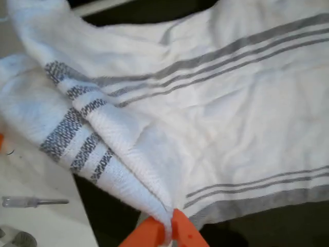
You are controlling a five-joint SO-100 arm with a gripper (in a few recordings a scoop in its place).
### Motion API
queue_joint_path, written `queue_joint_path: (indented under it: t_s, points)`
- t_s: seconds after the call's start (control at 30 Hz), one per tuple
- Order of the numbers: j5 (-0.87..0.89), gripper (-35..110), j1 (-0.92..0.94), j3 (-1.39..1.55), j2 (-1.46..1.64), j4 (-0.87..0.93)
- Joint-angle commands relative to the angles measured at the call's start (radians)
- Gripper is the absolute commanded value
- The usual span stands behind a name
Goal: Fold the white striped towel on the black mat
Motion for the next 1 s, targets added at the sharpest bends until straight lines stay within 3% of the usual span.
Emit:
queue_joint_path:
  t_s: [0.0,0.27,0.53,0.67,0.97]
  points:
    - [-0.066,0,0.095,0.091,0.149,0.008]
    - [-0.313,0,0.492,0.253,0.216,-0.061]
    - [-0.545,0,0.861,0.43,0.086,-0.268]
    - [-0.558,10,0.92,0.486,0.037,-0.38]
    - [-0.534,16,0.873,0.554,0.206,-0.35]
